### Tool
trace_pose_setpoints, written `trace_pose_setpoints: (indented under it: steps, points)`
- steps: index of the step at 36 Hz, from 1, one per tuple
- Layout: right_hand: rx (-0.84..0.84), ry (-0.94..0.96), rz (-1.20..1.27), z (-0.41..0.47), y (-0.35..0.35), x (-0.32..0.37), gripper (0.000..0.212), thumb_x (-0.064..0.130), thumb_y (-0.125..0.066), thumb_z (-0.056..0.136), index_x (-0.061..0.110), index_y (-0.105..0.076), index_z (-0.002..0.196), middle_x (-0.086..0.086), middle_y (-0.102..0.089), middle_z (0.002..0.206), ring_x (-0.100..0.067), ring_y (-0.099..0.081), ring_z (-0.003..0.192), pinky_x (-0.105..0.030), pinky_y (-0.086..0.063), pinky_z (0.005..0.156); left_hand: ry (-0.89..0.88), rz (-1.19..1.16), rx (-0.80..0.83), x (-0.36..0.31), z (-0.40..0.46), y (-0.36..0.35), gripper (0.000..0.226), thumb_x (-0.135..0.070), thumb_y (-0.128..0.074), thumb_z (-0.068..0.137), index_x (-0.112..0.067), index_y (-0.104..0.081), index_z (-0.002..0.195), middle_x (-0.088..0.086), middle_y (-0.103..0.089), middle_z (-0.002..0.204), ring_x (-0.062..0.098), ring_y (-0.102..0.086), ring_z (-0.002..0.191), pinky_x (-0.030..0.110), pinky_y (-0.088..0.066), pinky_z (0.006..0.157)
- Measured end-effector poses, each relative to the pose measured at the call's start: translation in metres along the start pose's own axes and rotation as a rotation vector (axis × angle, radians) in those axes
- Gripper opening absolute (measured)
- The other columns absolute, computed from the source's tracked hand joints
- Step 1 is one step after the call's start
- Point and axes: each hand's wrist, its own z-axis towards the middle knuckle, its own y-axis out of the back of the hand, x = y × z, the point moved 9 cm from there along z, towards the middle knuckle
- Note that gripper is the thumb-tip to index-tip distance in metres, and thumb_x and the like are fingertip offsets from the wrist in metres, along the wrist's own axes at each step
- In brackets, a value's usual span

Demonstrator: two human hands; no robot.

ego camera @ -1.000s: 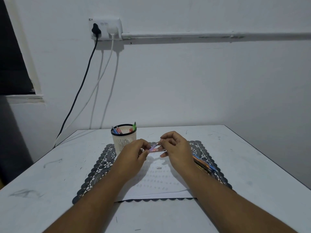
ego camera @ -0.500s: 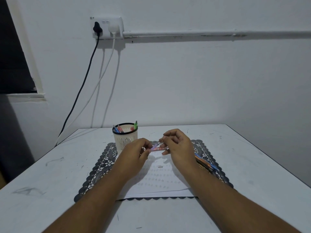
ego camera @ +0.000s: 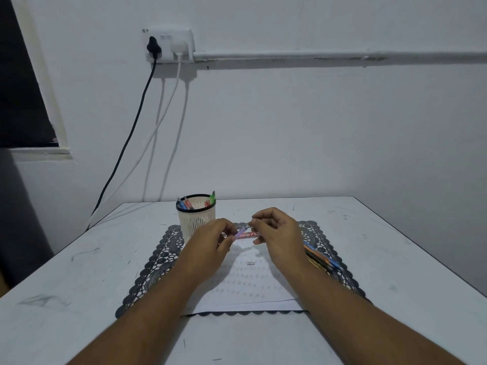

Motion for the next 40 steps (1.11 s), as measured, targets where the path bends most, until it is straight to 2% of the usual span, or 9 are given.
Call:
trace_pose_setpoints:
  steps: [7,17,23,29,32,36,40]
  points:
    - [-0.011,0.002,0.020,0.0009,0.0009,-0.0001,0.014,0.000,-0.071,0.093,0.014,-0.074,0.089,-0.014,-0.073,0.083,-0.021,-0.069,0.075,-0.032,-0.059,0.063,-0.007,-0.012,0.004,-0.0037,-0.0006,-0.0006,0.008,-0.017,-0.064,0.100,-0.024,-0.067,0.102,-0.013,-0.063,0.084,0.000,-0.060,0.070,0.012,-0.039,0.059]
    - [0.015,0.008,0.067,0.0001,-0.0013,0.0014,0.011,0.000,-0.071,0.093,0.011,-0.075,0.092,-0.011,-0.074,0.082,-0.020,-0.068,0.074,-0.033,-0.058,0.063,0.006,-0.004,0.000,-0.0006,-0.0003,0.0004,0.008,-0.019,-0.064,0.100,-0.026,-0.066,0.102,-0.014,-0.065,0.089,0.002,-0.063,0.076,0.014,-0.044,0.063]
    - [-0.013,0.023,0.036,0.0010,0.0014,0.0002,0.015,0.002,-0.073,0.093,0.016,-0.076,0.091,-0.014,-0.073,0.084,-0.020,-0.067,0.074,-0.034,-0.059,0.063,0.000,-0.008,-0.003,-0.0034,-0.0008,0.0004,0.007,-0.020,-0.065,0.100,-0.026,-0.067,0.103,-0.015,-0.064,0.086,0.001,-0.062,0.074,0.013,-0.042,0.060]
    - [-0.008,0.008,0.058,0.0002,-0.0012,-0.0004,0.017,0.001,-0.073,0.092,0.018,-0.077,0.089,-0.011,-0.074,0.083,-0.020,-0.069,0.076,-0.035,-0.059,0.063,0.027,-0.038,-0.014,-0.0011,-0.0010,0.0016,0.007,-0.018,-0.064,0.100,-0.024,-0.067,0.103,-0.013,-0.066,0.091,0.002,-0.066,0.075,0.018,-0.049,0.064]
    - [-0.017,-0.005,0.085,0.0002,-0.0011,-0.0019,0.018,-0.001,-0.073,0.091,0.017,-0.076,0.088,-0.012,-0.074,0.082,-0.021,-0.068,0.074,-0.036,-0.059,0.062,0.032,-0.051,-0.020,-0.0012,-0.0011,0.0021,0.008,-0.017,-0.064,0.099,-0.025,-0.067,0.101,-0.011,-0.067,0.089,0.004,-0.066,0.074,0.025,-0.052,0.067]
    - [-0.033,-0.003,0.075,-0.0001,0.0004,-0.0020,0.012,-0.001,-0.072,0.092,0.012,-0.073,0.091,-0.012,-0.073,0.081,-0.020,-0.068,0.073,-0.035,-0.058,0.060,0.011,-0.036,-0.018,-0.0030,-0.0019,0.0005,0.009,-0.020,-0.064,0.099,-0.029,-0.066,0.100,-0.013,-0.065,0.088,0.003,-0.065,0.075,0.021,-0.050,0.065]
    - [-0.019,0.002,0.042,-0.0007,-0.0006,-0.0024,0.011,0.001,-0.073,0.093,0.012,-0.074,0.093,-0.012,-0.074,0.083,-0.019,-0.069,0.075,-0.033,-0.058,0.061,0.009,-0.038,-0.021,-0.0009,-0.0018,-0.0009,0.011,-0.021,-0.065,0.099,-0.032,-0.065,0.098,-0.015,-0.064,0.088,0.003,-0.064,0.075,0.028,-0.054,0.067]
